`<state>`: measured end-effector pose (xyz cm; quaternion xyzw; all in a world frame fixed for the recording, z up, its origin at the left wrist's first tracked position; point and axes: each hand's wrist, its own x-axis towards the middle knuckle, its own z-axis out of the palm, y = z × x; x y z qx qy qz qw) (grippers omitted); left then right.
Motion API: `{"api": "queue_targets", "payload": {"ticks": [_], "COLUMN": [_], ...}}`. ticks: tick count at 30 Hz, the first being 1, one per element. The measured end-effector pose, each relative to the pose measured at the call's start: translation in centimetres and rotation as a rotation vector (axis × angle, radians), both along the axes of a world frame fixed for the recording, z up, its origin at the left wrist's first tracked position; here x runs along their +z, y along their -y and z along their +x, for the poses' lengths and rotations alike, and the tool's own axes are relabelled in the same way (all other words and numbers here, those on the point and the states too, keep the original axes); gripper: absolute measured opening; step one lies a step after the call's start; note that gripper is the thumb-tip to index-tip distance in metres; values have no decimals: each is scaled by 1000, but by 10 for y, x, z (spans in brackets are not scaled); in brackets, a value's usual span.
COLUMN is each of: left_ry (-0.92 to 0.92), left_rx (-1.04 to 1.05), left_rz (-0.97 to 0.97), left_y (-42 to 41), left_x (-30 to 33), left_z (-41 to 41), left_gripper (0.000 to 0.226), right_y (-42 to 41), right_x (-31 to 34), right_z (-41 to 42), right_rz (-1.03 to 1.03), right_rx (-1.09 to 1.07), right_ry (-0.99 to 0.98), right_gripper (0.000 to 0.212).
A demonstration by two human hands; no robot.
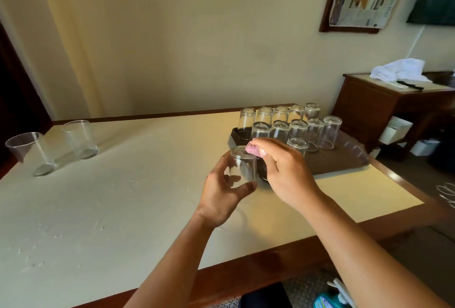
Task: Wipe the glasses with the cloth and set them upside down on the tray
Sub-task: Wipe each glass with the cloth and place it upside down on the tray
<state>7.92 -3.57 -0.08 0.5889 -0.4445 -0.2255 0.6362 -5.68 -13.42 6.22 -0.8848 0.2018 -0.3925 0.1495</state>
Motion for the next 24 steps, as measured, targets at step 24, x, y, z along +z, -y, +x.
{"api": "queue_targets", "payload": {"ticks": [24], "left_ry": [118], "left_rx": [-210], "left_rz": [-5], "left_y": [234], "left_x": [91], "left_z": [-81], "left_gripper": [86], "right_y": [133], "right_x": [-122], "right_z": [-136], "right_rz": [-14], "right_rx": [-404], "right_ry": [-245], "right_gripper": [32]}}
